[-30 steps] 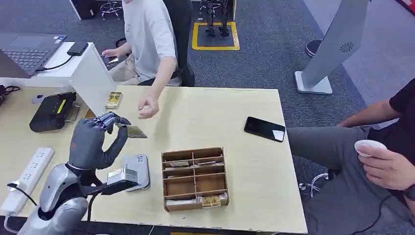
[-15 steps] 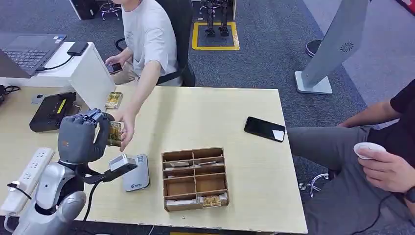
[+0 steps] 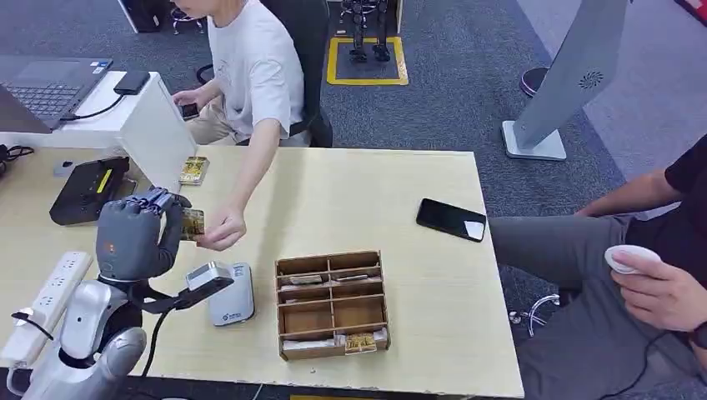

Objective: Pass the card to the sensor for recognition and then transmit it.

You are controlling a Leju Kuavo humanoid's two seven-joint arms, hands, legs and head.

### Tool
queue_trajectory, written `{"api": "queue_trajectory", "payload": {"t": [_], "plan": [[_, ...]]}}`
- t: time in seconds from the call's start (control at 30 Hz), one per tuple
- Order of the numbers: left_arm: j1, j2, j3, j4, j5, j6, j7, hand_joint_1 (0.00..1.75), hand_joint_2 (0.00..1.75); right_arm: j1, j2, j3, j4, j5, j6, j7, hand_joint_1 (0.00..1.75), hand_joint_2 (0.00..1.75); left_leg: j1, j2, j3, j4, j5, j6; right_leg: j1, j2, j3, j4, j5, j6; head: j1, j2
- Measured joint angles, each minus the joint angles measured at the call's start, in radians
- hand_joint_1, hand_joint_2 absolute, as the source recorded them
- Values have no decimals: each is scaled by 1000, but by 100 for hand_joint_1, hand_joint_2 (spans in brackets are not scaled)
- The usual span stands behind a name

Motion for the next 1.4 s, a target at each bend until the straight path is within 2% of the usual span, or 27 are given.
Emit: {"api": "queue_trajectory", "payload": {"t": [0.03, 0.07, 0.1, 0.13, 0.47, 0.63, 0.73, 0.8, 0.83, 0.97, 1.0, 1.1, 1.13, 1.2, 1.3, 1.33, 1.37, 1.4], "plan": [[3, 0, 1, 2, -3, 1, 1, 168, 175, 0, 0, 0, 0, -1, 0, 0, 0, 175, 0, 0, 0, 0, 0, 0, 0, 0, 0, 0, 0, 0, 0, 0], [3, 0, 2, 3, -3, 1, 1, 159, 175, 0, 0, 0, 0, -2, 1, 0, 0, 175, 0, 0, 0, 0, 0, 0, 0, 0, 0, 0, 0, 0, 0, 0], [4, 0, 2, 6, -3, 2, 1, 37, 175, 0, 0, 0, 0, -3, 1, 0, 0, 175, 0, 0, 0, 0, 0, 0, 0, 0, 0, 0, 0, 0, 0, 0], [4, 0, 4, 8, -3, 2, 1, 0, 175, 1, 0, 0, 0, -3, 1, 0, 0, 175, 0, 0, 0, 0, 0, 0, 0, 0, 0, 0, 0, 0, 0, 0], [9, 1, 19, 11, -11, 37, -2, 0, 175, 1, 0, 0, 0, -3, 0, 0, 0, 175, 0, 0, 0, 0, 0, 0, 0, 0, 0, 0, 0, 0, 0, 0], [45, 10, 51, 13, -4, 80, -4, 0, 175, 5, -1, 0, 0, -4, -3, 0, 0, 175, 0, 0, 0, 0, 0, 0, 0, 0, 0, 0, 0, 0, 0, 0], [93, 19, 100, 13, 60, 134, -17, 0, 175, 9, -1, 0, 0, -15, -3, 0, 0, 175, 0, 0, -1, -1, 0, 0, 0, 1, 0, 0, 0, 0, 0, 0], [162, 20, 161, 6, 171, 159, -56, 0, 175, 20, -1, 0, -11, -29, 5, 5, 0, 175, 0, 3, 1, -1, -2, -1, 0, 4, -1, 0, 0, 0, -1, 0], [196, 18, 199, 4, 218, 164, -78, 0, 175, 35, 1, 0, -24, -32, 23, 16, 0, 175, 1, 3, -1, -1, -2, -1, 0, 4, -1, 0, -1, 0, -2, 0], [326, -15, 417, -35, 402, 154, -182, 0, 175, 145, 48, -10, -233, -14, 213, 95, 0, 175, 1, 2, -1, -1, -3, -1, 0, 3, -2, 0, -3, -1, -1, 0], [340, -24, 455, -41, 413, 145, -201, 0, 175, 162, 58, -12, -275, -8, 232, 104, 0, 175, 1, 1, -2, -1, -3, -1, 0, 2, -2, 0, -4, -1, -1, 0], [374, -51, 554, -54, 444, 138, -200, 0, 175, 191, 85, -28, -364, 16, 268, 113, 0, 175, 1, 2, -3, -2, -3, -1, 0, 2, 0, 0, -4, -1, 0, 0], [390, -71, 610, -54, 487, 100, -202, 0, 175, 205, 100, -40, -405, 36, 290, 115, 0, 175, 1, 3, -2, -2, -3, -1, 0, 3, 0, 0, -4, -1, 0, 0], [393, -109, 797, -43, 564, -46, -238, 0, 175, 225, 126, -74, -463, 77, 321, 110, 0, 175, 1, 5, -1, -2, -3, -1, 1, 6, -1, 0, -4, -1, 1, 0], [362, -174, 1096, -1, 502, -205, -257, 0, 175, 240, 155, -123, -508, 127, 331, 83, 0, 175, 1, 4, -2, -2, -3, -1, 1, 5, -1, 0, -4, -1, 0, 0], [342, -195, 1184, 37, 432, -217, -254, 0, 175, 236, 165, -143, -512, 141, 323, 67, 0, 175, 2, 5, -2, -2, -3, -1, 1, 6, -1, 0, -4, -1, 0, 0], [321, -228, 1302, 68, 354, -204, -258, 0, 175, 230, 169, -158, -512, 148, 312, 55, 0, 175, 2, 7, -1, -2, -5, -3, 1, 8, -2, 0, -4, -1, 0, 0], [305, -256, 1381, 105, 253, -179, -258, 0, 175, 225, 175, -174, -512, 155, 298, 41, 0, 175, 1, 8, 0, -2, -5, -3, 1, 9, -1, 0, -4, -1, 0, 0]]}}
